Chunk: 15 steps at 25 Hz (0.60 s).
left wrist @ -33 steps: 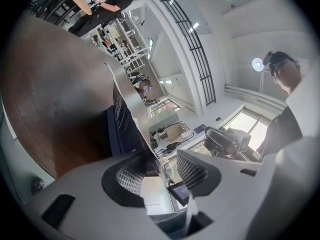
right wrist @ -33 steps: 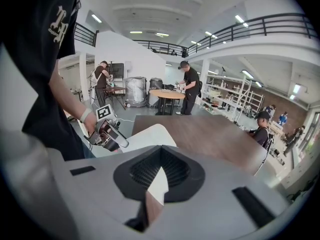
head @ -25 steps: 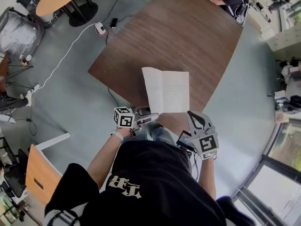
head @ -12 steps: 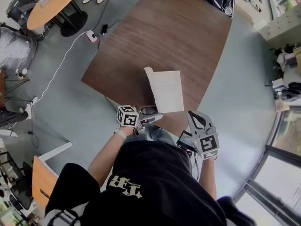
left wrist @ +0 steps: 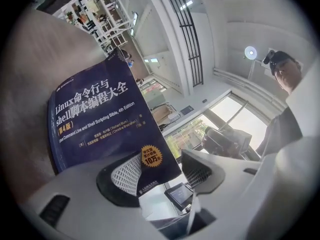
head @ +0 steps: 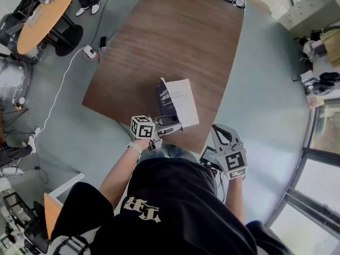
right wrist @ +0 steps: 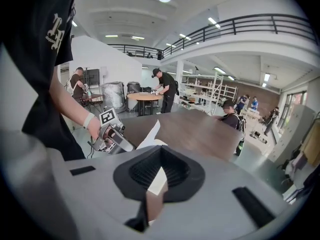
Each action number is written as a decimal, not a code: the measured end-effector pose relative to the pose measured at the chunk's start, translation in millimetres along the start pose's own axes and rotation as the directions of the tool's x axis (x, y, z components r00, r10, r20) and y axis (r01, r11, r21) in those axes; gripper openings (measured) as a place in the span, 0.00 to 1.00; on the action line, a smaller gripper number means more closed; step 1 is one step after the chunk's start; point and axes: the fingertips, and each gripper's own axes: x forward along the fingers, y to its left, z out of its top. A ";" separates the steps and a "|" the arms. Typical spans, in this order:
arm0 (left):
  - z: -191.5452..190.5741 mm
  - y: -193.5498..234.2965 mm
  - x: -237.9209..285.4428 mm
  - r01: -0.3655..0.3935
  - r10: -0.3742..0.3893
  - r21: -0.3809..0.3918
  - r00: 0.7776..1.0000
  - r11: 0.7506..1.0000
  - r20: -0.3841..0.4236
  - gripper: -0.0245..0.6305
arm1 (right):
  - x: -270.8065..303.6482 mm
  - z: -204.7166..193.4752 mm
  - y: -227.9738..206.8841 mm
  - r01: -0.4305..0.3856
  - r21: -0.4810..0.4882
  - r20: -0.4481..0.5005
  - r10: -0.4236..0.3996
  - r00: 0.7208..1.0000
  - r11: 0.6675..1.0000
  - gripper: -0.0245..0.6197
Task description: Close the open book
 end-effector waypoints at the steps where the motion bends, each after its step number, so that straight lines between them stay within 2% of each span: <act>1: 1.0 3.8 3.7 -0.003 0.003 -0.004 1.000 1.000 -0.009 0.39 | -1.7 -1.6 -3.2 0.009 0.004 -0.002 -0.009 1.000 1.000 0.02; 9: 14.2 35.6 26.3 -0.038 0.036 -0.012 0.996 0.999 -0.086 0.39 | -10.7 -11.5 -27.1 0.081 0.048 -0.026 -0.080 0.996 0.996 0.02; 15: 25.6 72.6 32.1 -0.137 0.136 0.000 0.983 0.991 -0.126 0.39 | -12.8 -14.9 -40.8 0.127 0.080 -0.040 -0.124 0.992 0.989 0.02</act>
